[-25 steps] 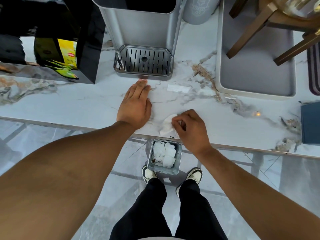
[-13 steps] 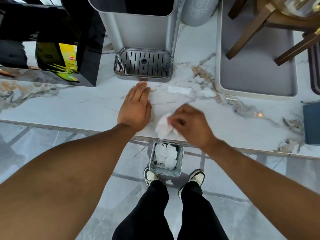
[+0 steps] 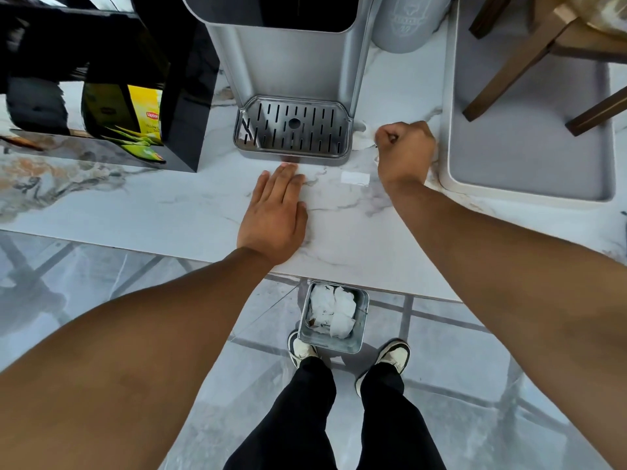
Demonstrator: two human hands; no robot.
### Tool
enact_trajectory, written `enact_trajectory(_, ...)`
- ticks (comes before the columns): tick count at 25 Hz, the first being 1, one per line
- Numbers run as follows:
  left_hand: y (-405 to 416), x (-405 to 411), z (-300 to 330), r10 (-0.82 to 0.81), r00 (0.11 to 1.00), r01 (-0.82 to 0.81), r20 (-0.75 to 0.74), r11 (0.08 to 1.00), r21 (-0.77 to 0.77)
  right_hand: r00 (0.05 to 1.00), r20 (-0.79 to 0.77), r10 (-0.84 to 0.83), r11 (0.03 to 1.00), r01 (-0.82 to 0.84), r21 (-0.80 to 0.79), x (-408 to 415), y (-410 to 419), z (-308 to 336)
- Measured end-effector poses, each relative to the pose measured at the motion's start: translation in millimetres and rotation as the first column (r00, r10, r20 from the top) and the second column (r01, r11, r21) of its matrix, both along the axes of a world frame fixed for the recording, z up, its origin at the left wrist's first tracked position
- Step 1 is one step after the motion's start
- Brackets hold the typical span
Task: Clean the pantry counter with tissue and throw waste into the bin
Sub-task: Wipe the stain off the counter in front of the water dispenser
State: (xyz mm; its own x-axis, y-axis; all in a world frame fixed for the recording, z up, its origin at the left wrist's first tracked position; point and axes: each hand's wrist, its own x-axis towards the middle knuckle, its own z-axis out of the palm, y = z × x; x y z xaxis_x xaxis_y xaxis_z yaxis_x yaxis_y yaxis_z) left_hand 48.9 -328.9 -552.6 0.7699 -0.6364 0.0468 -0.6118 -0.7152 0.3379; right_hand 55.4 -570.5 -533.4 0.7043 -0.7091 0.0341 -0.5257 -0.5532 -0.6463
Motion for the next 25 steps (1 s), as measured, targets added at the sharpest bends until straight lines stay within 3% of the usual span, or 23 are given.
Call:
enact_trajectory(4, -1, 0, 1, 0.019, 1.000, -0.019, 0.012, 1.000, 0.016, 0.976, -0.063, 0.207, 0.973, -0.212, -0.090, -12, 24, -5)
enact_trajectory(8, 0, 0, 1, 0.056, 0.998, -0.057, 0.022, 0.998, 0.019, 0.937, 0.093, 0.336, 0.942, -0.333, -0.045, -55, 49, -8)
enact_trajectory(13, 3, 0, 0, 0.026, 1.000, -0.027, 0.016, 1.000, 0.010, 0.833, 0.145, 0.534, 0.840, -0.542, 0.023, -129, 80, -8)
enact_trajectory(18, 3, 0, 2, 0.026, 1.000, -0.026, 0.008, 1.000, 0.000, 0.709, 0.094, 0.699, 0.672, -0.696, 0.252, -204, 93, -5)
enact_trajectory(20, 4, 1, 3, 0.023, 1.000, -0.023, -0.005, 1.000, 0.002, 0.785, 0.124, 0.607, 0.725, -0.611, 0.317, -198, 94, 1)
enact_trajectory(23, 4, 0, 3, 0.023, 1.000, -0.023, -0.008, 1.000, 0.008, 0.932, 0.186, 0.311, 0.933, -0.337, 0.130, -140, 87, 8)
enact_trajectory(25, 4, 1, 3, 0.021, 1.000, -0.021, -0.009, 1.000, 0.007, 0.972, 0.177, 0.157, 0.984, -0.170, 0.058, -89, 82, 12)
